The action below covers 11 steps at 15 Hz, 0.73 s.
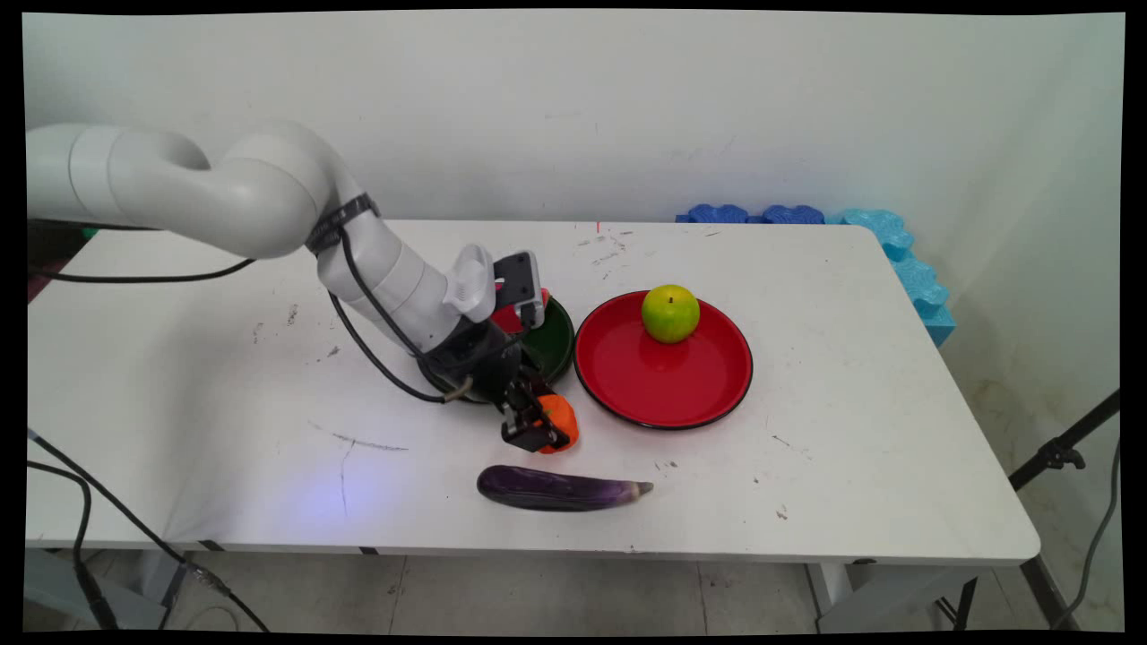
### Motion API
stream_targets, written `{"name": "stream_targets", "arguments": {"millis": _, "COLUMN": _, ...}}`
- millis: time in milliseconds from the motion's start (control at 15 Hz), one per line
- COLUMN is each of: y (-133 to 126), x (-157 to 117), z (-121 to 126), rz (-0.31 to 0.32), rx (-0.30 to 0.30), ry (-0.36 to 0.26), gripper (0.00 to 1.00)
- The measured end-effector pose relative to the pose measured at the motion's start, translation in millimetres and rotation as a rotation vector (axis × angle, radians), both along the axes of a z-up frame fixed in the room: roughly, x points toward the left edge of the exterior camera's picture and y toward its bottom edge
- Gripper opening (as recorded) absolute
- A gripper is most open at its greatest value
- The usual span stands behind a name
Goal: Place the picked object on the table
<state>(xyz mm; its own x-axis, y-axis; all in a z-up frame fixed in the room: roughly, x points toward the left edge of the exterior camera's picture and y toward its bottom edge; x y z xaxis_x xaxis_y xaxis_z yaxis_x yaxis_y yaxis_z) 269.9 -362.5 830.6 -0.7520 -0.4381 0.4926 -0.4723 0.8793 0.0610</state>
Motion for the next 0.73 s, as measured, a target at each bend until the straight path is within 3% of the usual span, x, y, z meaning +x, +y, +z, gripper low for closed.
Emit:
{"name": "stream_targets", "arguments": {"millis": 533, "y": 3, "x": 2, "z": -13, "rz": -0.014, "rx": -0.043, "ry": 0.020, "gripper": 0.00}}
{"name": "stream_targets", "arguments": {"millis": 600, "y": 3, "x": 2, "z": -14, "rz": -0.016, "rx": -0.049, "ry": 0.024, "gripper": 1.00}}
{"name": "stream_targets", "arguments": {"millis": 733, "y": 3, "x": 2, "z": -12, "rz": -0.025, "rx": -0.057, "ry": 0.033, "gripper": 1.00}}
